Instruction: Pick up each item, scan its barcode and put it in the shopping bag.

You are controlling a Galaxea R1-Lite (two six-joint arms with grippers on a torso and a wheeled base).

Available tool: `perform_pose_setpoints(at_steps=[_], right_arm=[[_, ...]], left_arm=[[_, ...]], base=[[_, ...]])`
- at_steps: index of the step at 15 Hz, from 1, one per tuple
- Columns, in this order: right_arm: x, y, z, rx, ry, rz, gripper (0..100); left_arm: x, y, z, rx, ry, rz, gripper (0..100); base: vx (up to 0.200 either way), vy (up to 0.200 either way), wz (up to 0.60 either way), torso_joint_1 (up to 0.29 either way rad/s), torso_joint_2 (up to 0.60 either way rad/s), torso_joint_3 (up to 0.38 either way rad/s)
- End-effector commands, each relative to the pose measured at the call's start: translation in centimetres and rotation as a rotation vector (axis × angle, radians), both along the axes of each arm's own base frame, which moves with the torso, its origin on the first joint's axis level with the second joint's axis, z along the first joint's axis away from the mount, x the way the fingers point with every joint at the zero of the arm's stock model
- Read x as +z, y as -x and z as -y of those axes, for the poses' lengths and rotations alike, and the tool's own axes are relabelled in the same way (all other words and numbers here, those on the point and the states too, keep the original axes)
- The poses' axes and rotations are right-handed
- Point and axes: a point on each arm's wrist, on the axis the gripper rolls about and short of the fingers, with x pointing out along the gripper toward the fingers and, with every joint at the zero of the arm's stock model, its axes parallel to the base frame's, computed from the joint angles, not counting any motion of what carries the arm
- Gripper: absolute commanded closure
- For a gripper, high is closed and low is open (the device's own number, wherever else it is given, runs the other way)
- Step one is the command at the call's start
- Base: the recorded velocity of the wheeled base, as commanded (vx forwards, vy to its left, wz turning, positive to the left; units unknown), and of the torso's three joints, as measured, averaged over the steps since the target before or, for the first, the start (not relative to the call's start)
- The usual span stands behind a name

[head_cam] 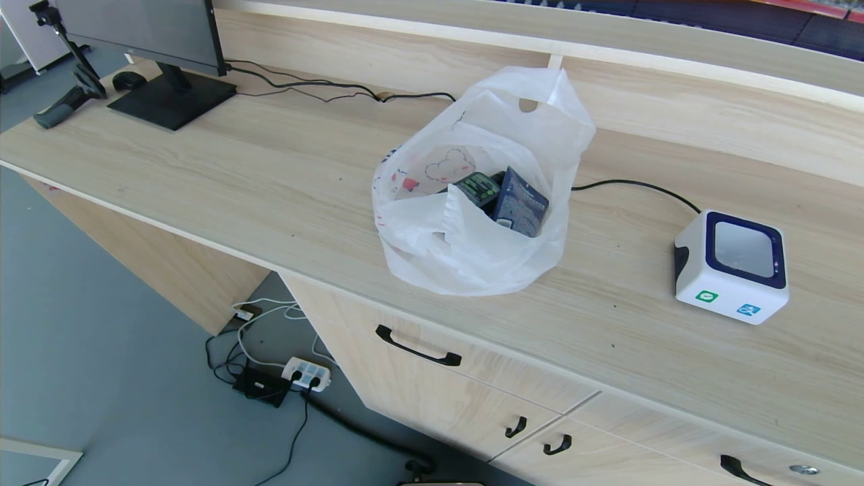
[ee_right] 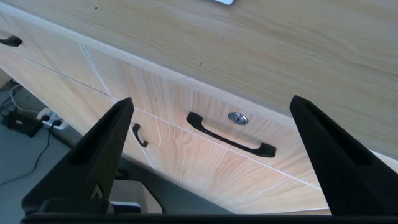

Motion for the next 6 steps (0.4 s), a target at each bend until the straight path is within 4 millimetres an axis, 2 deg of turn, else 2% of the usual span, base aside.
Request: perform_pose_setpoints(at_steps=[1, 6], right_arm=[[0.02, -0.01, 0.0, 0.0, 0.0, 0.0, 0], [0.05, 0.0, 0.0, 0.0, 0.0, 0.0, 0]], left_arm=[[0.0, 0.0, 0.0, 0.0, 0.001, 0.0, 0], [0.0, 0.0, 0.0, 0.0, 0.001, 0.0, 0]], base=[[0.0, 0.0, 0.0, 0.0, 0.0, 0.0], [0.0, 0.0, 0.0, 0.0, 0.0, 0.0]])
